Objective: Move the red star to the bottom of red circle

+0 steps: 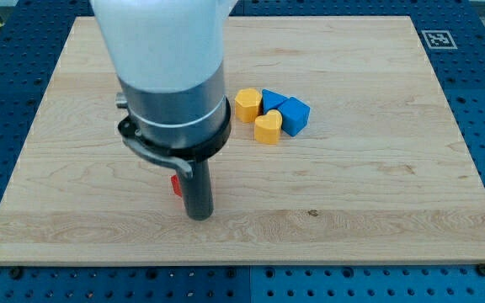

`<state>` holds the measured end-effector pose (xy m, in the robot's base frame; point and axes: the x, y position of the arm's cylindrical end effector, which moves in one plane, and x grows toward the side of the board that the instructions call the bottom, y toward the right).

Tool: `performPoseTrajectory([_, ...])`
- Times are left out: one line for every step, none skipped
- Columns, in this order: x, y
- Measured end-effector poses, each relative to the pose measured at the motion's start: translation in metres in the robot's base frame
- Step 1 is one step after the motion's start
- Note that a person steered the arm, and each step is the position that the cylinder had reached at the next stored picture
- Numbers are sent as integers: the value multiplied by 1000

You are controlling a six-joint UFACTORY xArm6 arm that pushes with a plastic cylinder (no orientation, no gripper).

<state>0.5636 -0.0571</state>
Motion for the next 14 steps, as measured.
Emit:
performPoseTrajectory([-8,0])
performPoseTrajectory([-17,0])
performPoseTrajectory([-25,-3])
performPoseTrajectory([-30,-12])
performPoseTrajectory([-22,-21])
performPoseTrajectory([-27,-32])
performPoseTrajectory([-50,-32])
performPoseTrajectory([-52,-27])
performPoseTrajectory([-61,1])
performPoseTrajectory([-61,4])
performPoseTrajectory([-49,1])
performPoseTrajectory([-23,-24])
performPoseTrajectory([-22,-44])
performPoseTrajectory([-22,-44])
